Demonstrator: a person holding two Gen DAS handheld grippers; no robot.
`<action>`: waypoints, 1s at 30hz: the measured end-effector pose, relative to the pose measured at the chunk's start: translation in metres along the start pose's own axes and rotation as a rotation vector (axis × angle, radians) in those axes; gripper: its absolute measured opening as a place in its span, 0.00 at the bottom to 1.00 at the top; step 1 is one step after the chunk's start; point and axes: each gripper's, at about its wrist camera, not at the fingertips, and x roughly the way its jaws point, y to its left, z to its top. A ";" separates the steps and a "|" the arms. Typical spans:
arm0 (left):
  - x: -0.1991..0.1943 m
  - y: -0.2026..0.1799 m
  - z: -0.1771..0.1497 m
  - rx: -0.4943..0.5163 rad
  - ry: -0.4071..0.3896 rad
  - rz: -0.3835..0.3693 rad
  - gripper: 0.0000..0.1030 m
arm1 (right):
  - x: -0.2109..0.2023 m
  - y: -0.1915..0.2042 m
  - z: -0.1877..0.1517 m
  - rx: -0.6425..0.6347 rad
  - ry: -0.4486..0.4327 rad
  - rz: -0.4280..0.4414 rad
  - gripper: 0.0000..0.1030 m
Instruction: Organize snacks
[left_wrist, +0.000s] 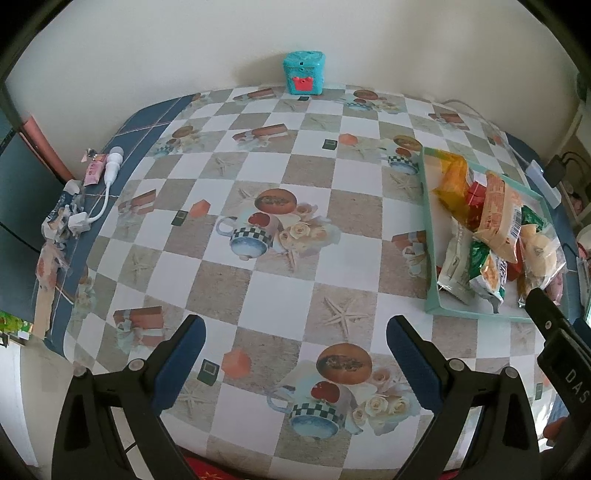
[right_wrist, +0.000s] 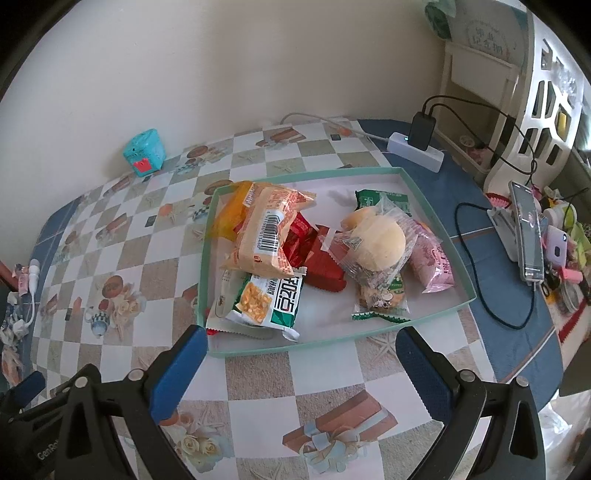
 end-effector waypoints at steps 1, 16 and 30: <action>0.000 0.000 0.000 0.002 0.000 0.001 0.96 | 0.000 0.000 0.001 -0.001 0.000 0.001 1.00; 0.007 0.006 0.003 -0.013 0.016 -0.002 0.96 | 0.003 0.001 0.003 -0.005 0.006 -0.001 1.00; 0.012 0.011 0.004 -0.020 0.022 0.011 0.96 | 0.008 0.003 0.002 -0.018 0.016 -0.004 1.00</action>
